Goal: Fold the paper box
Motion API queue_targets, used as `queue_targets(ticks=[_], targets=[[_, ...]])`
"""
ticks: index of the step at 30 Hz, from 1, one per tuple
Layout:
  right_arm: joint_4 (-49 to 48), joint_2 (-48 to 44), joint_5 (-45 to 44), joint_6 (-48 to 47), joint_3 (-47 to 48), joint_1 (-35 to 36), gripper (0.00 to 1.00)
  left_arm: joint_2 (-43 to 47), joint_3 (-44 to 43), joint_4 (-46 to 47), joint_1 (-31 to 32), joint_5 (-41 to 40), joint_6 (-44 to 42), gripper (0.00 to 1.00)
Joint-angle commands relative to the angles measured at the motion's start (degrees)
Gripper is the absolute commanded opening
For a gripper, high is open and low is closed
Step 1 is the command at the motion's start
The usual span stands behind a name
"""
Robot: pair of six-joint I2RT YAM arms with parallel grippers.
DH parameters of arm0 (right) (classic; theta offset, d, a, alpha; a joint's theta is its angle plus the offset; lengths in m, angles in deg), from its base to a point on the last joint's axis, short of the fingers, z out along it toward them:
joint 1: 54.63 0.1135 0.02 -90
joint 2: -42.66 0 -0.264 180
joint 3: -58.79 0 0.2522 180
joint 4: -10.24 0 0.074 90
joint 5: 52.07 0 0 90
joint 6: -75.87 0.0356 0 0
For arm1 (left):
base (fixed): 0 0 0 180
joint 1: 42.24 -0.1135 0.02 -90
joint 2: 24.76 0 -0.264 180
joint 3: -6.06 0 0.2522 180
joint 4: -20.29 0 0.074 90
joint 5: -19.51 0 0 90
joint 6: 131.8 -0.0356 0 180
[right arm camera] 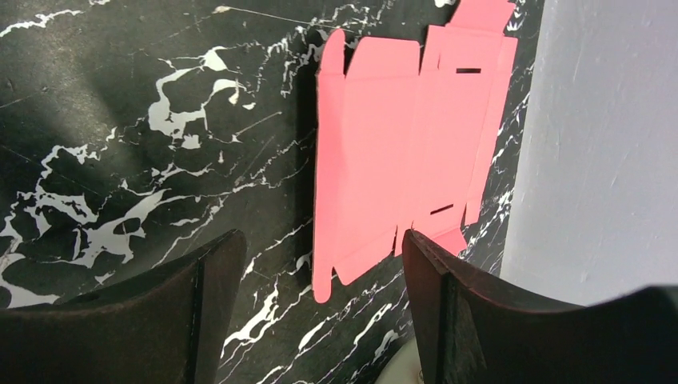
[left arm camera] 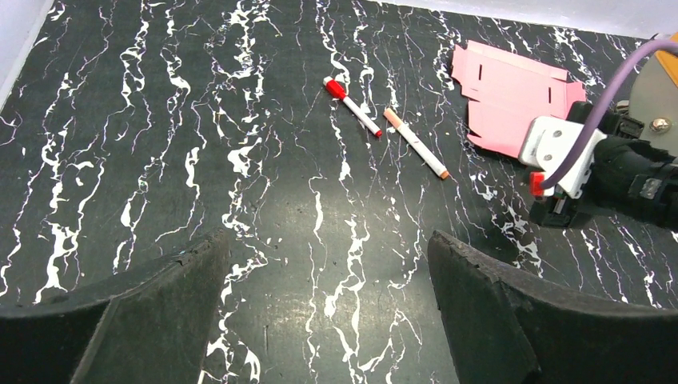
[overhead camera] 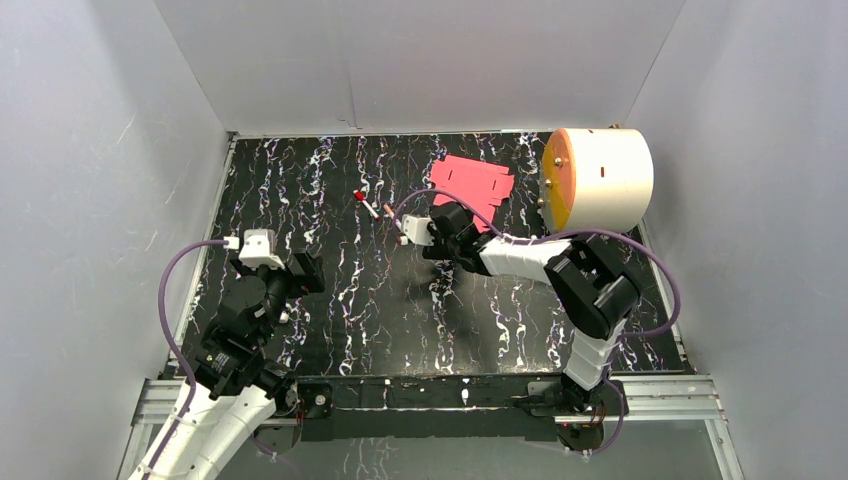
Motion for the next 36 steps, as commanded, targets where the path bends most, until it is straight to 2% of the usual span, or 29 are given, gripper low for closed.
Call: queue_targets(ticks=[1, 8, 14, 19, 23, 28, 30, 36], targets=[[-6.69, 2.72, -1.97, -4.84, 0.24, 0.38, 0.79, -0.56, 0.15, 1.06, 0.43, -1.07, -0.55, 0.92], [-10.13, 9.46, -3.23, -8.12, 1.95, -0.83, 0.75, -0.91, 0.23, 1.24, 0.66, -1.15, -0.72, 0.92], [-12.21, 13.31, -3.42, -10.5, 4.07, -1.75, 0.66, -1.14, 0.24, 1.47, 0.73, -1.32, -0.79, 0.92], [-10.16, 14.02, -2.92, -10.19, 5.51, -1.86, 0.5, -1.18, 0.24, 1.43, 0.71, -1.38, -0.77, 0.92], [-6.86, 12.7, -1.86, -8.58, 5.87, -1.69, 0.27, -1.2, 0.24, 1.33, 0.71, -1.42, -0.81, 0.92], [-3.39, 9.72, -0.85, -6.66, 4.92, -0.94, 0.03, -1.18, 0.24, 1.19, 0.71, -1.63, -0.81, 0.92], [-2.16, 8.11, -0.53, -5.68, 4.03, -0.04, 0.0, -1.08, 0.24, 1.07, 0.71, -1.97, -0.8, 0.92], [0.88, 1.52, -2.43, -1.72, -1.36, 6.22, 0.0, -1.22, 0.35, 1.15, 0.62, -2.38, -0.9, 0.92]])
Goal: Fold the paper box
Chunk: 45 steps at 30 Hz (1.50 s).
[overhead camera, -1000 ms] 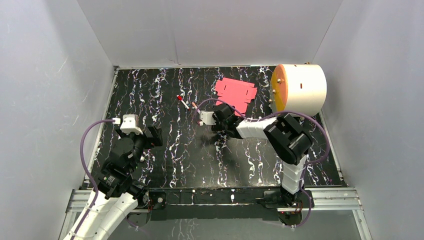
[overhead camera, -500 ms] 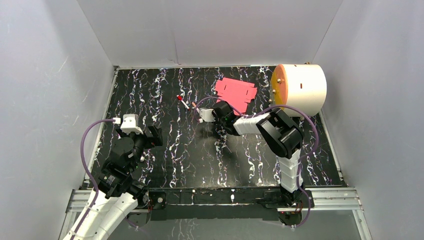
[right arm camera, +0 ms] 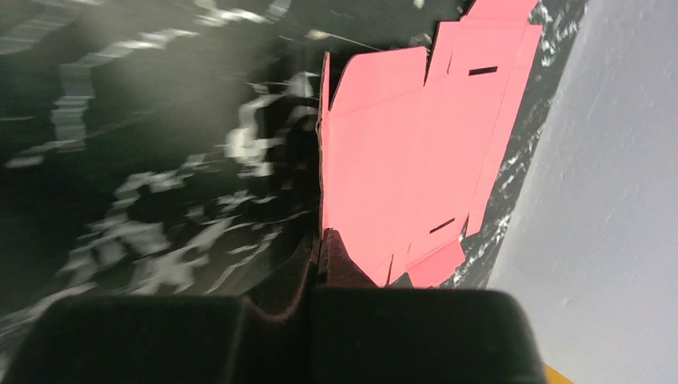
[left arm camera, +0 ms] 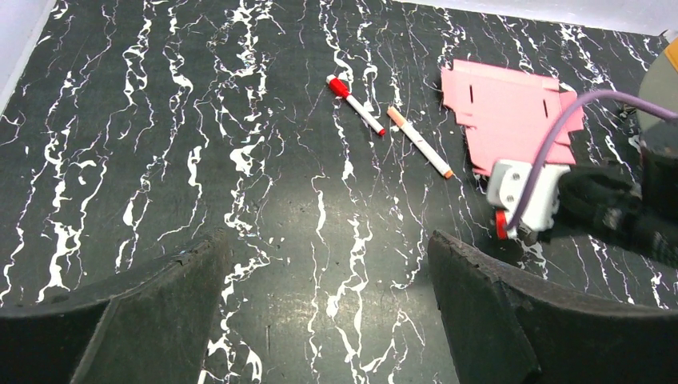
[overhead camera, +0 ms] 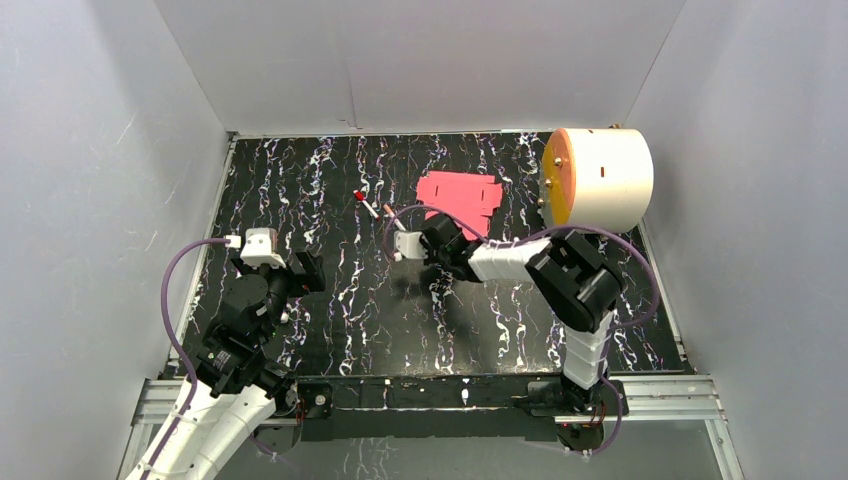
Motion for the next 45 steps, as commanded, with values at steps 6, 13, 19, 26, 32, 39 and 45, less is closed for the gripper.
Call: queue_targets(ticks=[6, 13, 19, 26, 32, 39, 45], targets=[[13.45, -14.16, -3.52, 11.59, -7.51, 15.19, 0.0, -0.61, 0.21, 0.43, 0.29, -2.79, -0.63, 0.91], [24.73, -19.02, -7.49, 24.67, -8.42, 31.93, 0.0, -0.91, 0.05, 0.17, 0.03, -4.3, -0.42, 0.91], [32.65, -15.63, -8.55, 35.4, -5.27, 42.57, 0.0, -2.19, -0.13, -0.08, -0.28, -4.45, -0.12, 0.92], [34.09, -13.39, -6.66, 41.2, -2.21, 45.07, 0.18, -3.84, -0.49, -0.5, -0.71, -4.22, 0.53, 0.92], [31.34, -15.38, -5.71, 40.27, -0.77, 43.37, 0.45, -4.44, -0.57, -0.61, -1.1, -4.02, 0.74, 0.91], [28.79, -17.18, 0.55, 41.87, 3.0, 36.29, 0.63, -6.64, -0.78, -0.34, -1.72, -1.84, 1.56, 0.91], [24.29, -20.12, 8.76, 44.99, 5.18, 30.1, 0.73, -11.65, -2.15, -1.16, -2.7, 1.94, 3.51, 0.92]])
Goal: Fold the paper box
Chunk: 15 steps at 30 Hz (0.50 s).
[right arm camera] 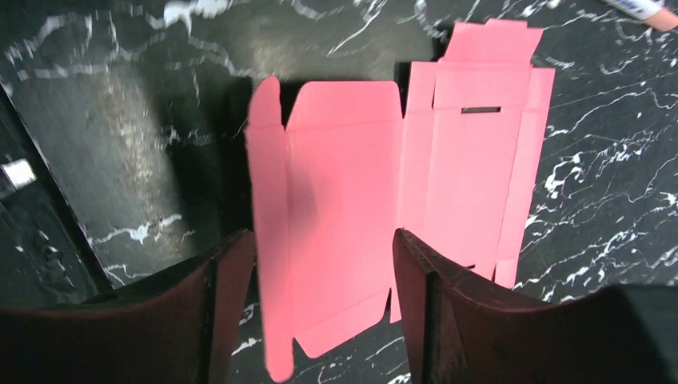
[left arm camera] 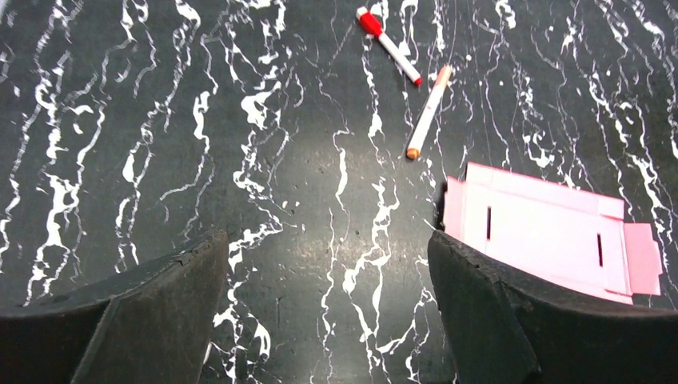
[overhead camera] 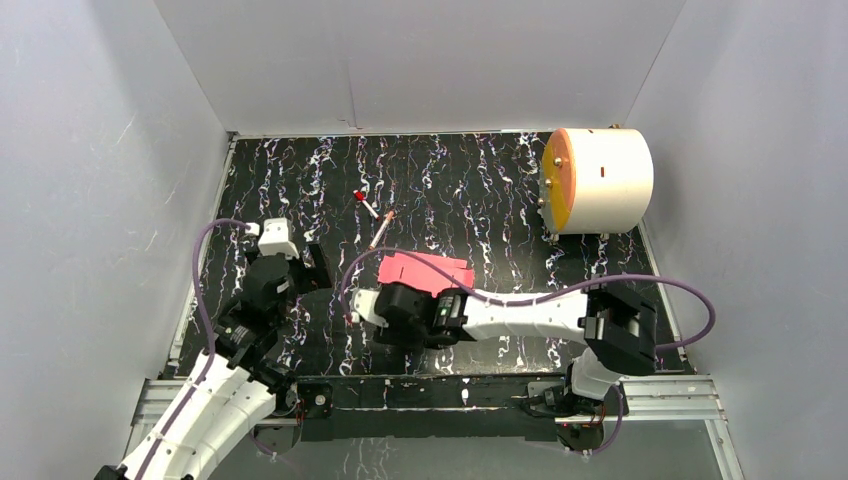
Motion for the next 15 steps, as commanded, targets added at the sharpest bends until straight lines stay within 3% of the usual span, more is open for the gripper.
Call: queue_targets(ticks=[1, 7, 15], targets=[[-5.95, -4.88, 7.85, 4.22, 3.31, -3.96, 0.75, -3.47, -2.36, -0.61, -1.07, 3.33, 2.17, 0.92], [-11.14, -9.69, 16.12, 10.85, -0.91, -10.86, 0.83, -8.17, -2.84, -0.16, -1.69, 10.44, 5.17, 0.92], [-17.56, -16.84, 11.99, 26.76, -10.8, -22.22, 0.83, -20.77, -5.48, 3.18, -2.74, 19.73, 8.53, 0.92]])
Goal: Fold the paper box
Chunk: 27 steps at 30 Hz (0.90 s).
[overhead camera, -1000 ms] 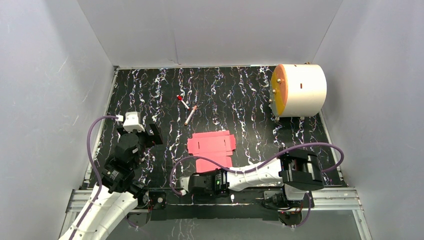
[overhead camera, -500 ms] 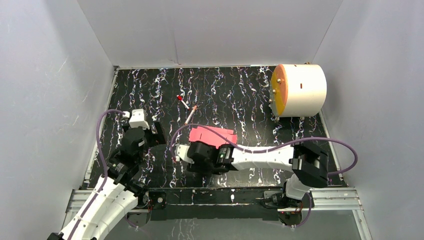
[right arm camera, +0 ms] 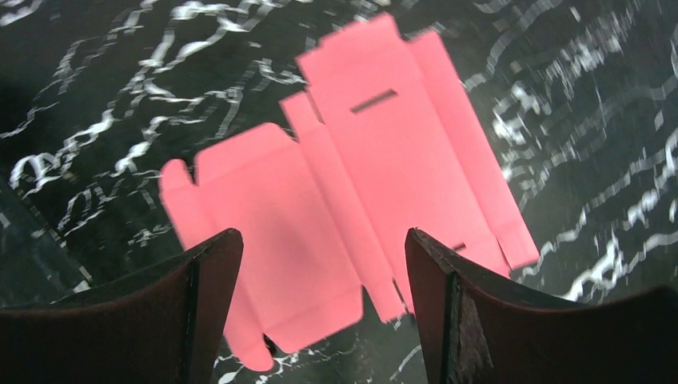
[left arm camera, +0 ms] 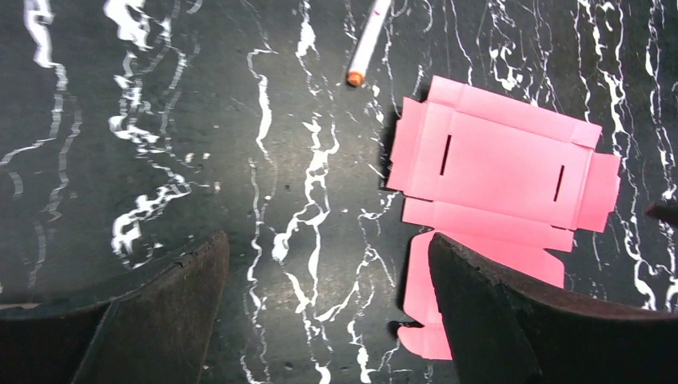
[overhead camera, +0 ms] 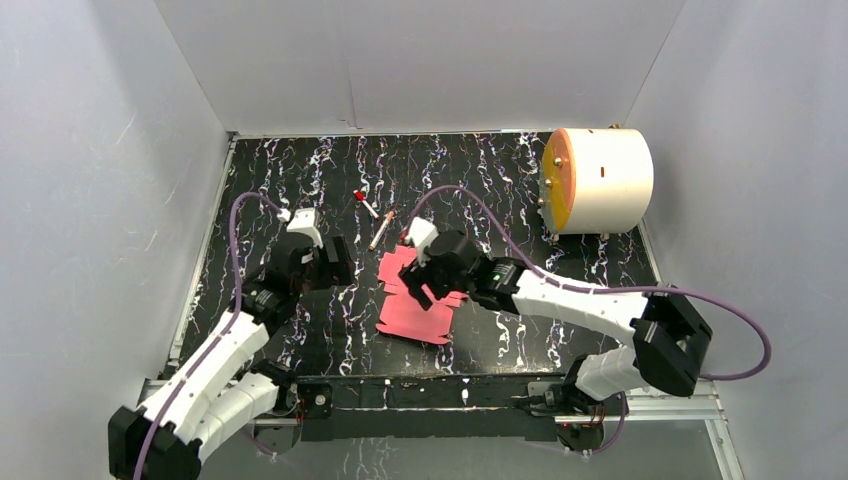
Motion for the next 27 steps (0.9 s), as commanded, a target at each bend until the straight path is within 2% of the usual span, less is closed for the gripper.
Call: queue_targets(ticks=[1, 7, 13, 17, 23, 27], targets=[[-5.82, -4.41, -0.4, 11.79, -5.39, -6.61, 0.83, -8.1, -4.02, 3.29, -1.35, 9.16, 2.0, 0.92], [-10.7, -8.57, 3.15, 20.82, -13.39, -15.97, 0.83, -22.7, -10.0, 4.64, -3.8, 21.26, 0.85, 0.9], [-14.78, -11.0, 4.87, 26.07, -20.16, -23.74, 0.78, -35.69, -17.03, 3.53, -5.22, 30.2, -0.5, 0.85], [-20.54, -10.22, 8.85, 27.44, -22.39, -27.45, 0.74, -40.94, -20.42, 3.06, -5.35, 31.45, -1.7, 0.8], [-26.74, -3.83, 14.05, 29.34, -21.69, -30.5, 0.68, -46.37, -22.93, 3.09, -5.27, 33.26, -2.8, 0.76], [-28.62, 0.07, 14.05, 30.63, -20.74, -31.14, 0.65, -48.66, -23.04, 3.65, -5.31, 34.57, -3.06, 0.73]])
